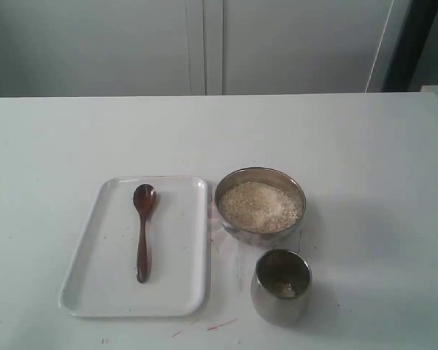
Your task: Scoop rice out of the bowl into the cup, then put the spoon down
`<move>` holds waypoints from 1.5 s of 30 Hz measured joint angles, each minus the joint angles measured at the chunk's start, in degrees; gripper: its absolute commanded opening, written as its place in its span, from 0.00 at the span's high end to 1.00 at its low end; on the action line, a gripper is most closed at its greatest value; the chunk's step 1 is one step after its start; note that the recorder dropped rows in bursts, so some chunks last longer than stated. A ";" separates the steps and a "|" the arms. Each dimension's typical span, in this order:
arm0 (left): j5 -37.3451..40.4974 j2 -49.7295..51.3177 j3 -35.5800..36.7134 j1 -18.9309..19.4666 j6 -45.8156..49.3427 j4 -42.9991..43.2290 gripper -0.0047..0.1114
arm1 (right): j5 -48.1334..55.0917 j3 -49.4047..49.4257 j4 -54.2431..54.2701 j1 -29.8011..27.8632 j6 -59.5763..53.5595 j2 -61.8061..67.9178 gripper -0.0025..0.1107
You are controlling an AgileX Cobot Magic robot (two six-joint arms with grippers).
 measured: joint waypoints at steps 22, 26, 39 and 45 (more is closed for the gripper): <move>0.00 0.00 0.00 0.00 0.00 0.00 0.84 | 10.71 0.00 5.17 0.00 -0.97 0.00 0.72; 0.00 0.00 0.00 0.00 0.00 0.00 0.84 | 7.51 0.00 5.17 0.00 -7.71 0.00 0.72; 0.00 0.00 0.00 0.00 0.00 0.00 0.84 | 6.88 0.00 5.62 0.00 -7.02 0.00 0.98; 0.00 0.00 0.00 0.00 0.00 0.00 0.84 | 7.39 0.00 6.18 0.00 -5.37 0.00 0.98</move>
